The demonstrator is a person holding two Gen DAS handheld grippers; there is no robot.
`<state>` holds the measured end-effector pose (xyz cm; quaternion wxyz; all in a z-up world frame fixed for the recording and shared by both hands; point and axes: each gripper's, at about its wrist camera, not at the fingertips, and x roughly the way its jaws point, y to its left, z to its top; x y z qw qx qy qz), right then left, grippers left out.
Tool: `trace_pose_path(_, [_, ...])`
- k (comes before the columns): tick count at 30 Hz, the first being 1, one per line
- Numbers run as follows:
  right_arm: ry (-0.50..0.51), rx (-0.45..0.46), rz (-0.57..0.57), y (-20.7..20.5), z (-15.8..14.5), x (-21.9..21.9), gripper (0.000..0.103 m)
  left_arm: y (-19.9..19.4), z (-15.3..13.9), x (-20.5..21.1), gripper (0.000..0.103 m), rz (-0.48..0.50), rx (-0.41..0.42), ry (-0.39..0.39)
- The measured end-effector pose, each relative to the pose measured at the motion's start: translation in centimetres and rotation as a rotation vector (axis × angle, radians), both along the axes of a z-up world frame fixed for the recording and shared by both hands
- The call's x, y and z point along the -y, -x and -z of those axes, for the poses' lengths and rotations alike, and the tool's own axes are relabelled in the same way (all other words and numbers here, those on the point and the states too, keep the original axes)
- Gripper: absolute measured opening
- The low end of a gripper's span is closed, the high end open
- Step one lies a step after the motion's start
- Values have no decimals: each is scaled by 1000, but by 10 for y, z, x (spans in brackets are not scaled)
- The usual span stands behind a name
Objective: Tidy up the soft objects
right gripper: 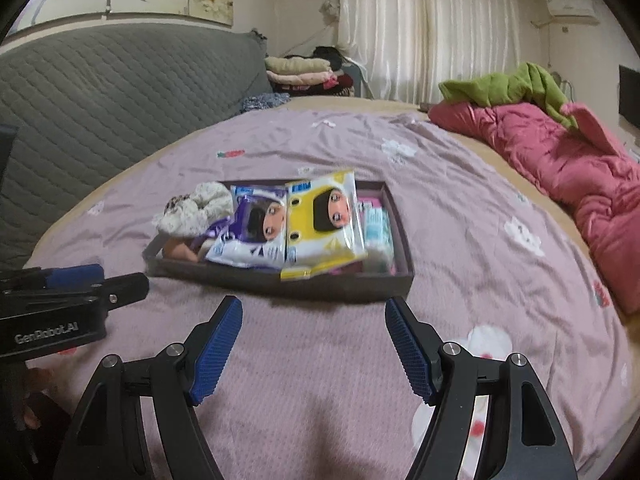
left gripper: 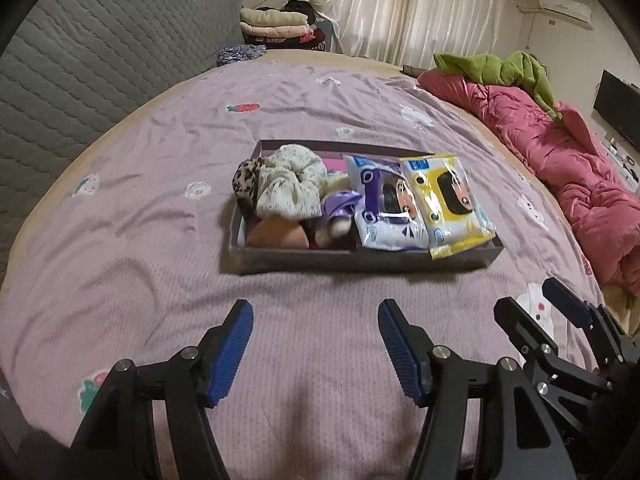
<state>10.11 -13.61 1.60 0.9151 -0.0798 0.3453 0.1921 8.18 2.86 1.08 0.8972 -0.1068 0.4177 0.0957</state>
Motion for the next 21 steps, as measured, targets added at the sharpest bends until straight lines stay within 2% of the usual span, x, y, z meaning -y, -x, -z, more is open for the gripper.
trace_pose_path(6, [-1,-40,6,9,7,3,75,13,0,1,65,-14,-15,-10])
trace_pose_path(11, [5,-57,-32,20,9,-3,75,22,4,0,65,-26,-41,-3])
trace_pose_path(21, [13,-58,-81,33,8,-14,75,32,14,6,65,-16,-79,-13])
